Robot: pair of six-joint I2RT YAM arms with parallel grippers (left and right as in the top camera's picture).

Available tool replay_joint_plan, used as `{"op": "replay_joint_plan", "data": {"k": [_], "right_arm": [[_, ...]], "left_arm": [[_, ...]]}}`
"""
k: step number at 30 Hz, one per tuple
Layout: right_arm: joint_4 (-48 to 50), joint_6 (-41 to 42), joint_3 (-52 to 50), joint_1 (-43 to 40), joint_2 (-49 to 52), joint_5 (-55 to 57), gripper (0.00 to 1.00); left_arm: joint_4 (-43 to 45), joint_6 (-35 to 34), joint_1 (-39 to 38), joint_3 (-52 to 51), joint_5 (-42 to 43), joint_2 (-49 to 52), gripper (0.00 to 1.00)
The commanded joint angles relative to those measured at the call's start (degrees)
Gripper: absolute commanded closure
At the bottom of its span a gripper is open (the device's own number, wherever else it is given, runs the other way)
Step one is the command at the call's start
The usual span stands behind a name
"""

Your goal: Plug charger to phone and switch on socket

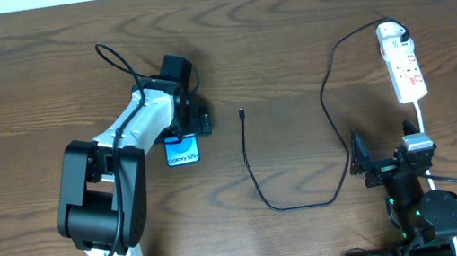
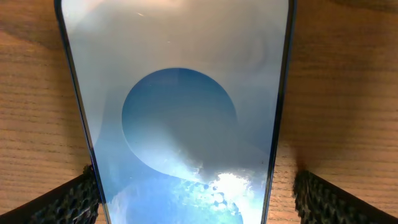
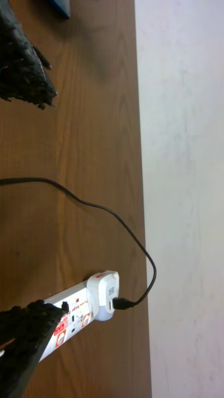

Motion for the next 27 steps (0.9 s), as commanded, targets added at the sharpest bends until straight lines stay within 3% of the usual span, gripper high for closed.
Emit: {"op": "replay_joint_plan", "data": {"k": [1, 27], "right_arm": [[-0.3, -0.3, -0.1, -0.1, -0.3, 0.3, 0.01], [-0.3, -0.3, -0.1, -0.1, -0.3, 0.3, 0.01]], "left_arm": [[0.2, -1.6, -0.3, -0.8, -1.9, 2.6, 0.02], [1.3, -1.9, -0.3, -0.8, -4.2, 2.6, 0.02]]}}
